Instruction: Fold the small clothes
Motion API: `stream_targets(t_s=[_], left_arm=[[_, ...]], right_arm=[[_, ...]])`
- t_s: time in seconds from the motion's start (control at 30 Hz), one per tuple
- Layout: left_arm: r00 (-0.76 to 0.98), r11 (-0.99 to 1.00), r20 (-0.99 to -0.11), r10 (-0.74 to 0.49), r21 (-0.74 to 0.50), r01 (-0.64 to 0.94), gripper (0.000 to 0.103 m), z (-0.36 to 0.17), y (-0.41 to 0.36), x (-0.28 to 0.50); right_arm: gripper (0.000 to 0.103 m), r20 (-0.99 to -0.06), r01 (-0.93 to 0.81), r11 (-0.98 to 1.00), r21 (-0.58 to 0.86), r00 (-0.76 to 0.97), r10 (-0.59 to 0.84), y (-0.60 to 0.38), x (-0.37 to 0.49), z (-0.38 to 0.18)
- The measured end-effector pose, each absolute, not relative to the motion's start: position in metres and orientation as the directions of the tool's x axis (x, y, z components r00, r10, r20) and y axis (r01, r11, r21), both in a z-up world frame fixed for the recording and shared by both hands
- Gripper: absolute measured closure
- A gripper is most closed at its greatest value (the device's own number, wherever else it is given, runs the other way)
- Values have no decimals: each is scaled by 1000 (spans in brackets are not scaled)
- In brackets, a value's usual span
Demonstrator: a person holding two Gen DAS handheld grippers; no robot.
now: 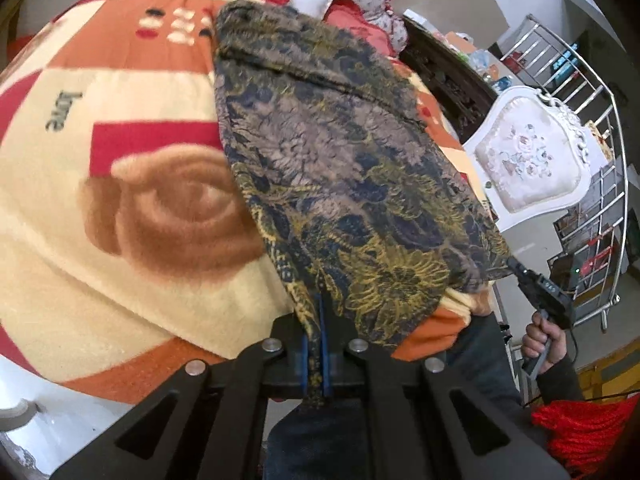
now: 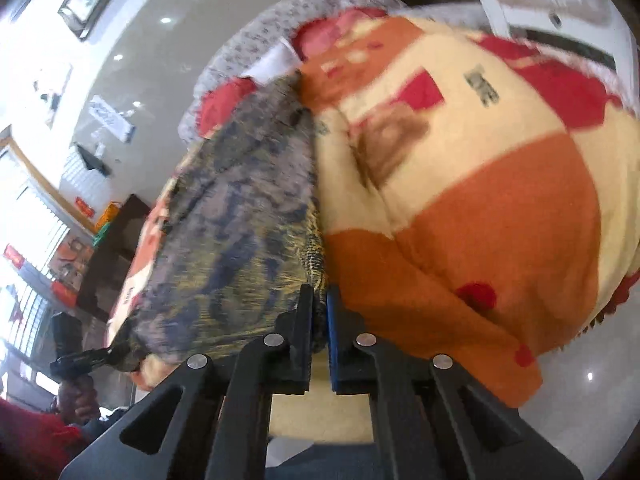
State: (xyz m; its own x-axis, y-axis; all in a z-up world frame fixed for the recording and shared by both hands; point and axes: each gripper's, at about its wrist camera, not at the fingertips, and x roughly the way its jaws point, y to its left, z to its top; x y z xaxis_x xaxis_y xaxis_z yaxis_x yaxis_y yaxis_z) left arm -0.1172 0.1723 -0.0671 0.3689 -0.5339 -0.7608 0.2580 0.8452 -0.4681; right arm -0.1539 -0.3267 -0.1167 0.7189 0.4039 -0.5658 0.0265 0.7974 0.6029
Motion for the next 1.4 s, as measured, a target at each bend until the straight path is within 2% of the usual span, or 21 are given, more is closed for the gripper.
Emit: stream_targets(t_s=[0.4,0.6,0.67,0.9,1.03,1.2,1.4], left_arm=[[525,787,-593,-610,-533,311,100,17,232,-148],[475,730,-556,-683,-552,403,99,44,239,-178],[457,703,-535,-711,-569,427,99,53,239,-186],[500,590,-364,-785,-685,428,99,86,258,-166],[551,651,-423,-719,-687,323,99,60,255,-109],[577,749,-546,-608,-636,187,99,19,236,-30],[630,805,-581,-516,-580,124,99,0,220,65]], right_arm=[[95,-364,-200,759,619,784,503,-314,-185,-12],[95,-273,-228,753,618,836,477,-331,-214,29],[95,-253,-237,749,619,842,476,-336,-223,39],[95,-250,-258,752,606,836,488,-337,-233,58],[95,-266,-216,752,623,846,463,-346,-209,47],[95,-388,-89,767,635,822,416,-347,-132,7],[94,-499,39,782,621,790,357,-348,-23,-32]])
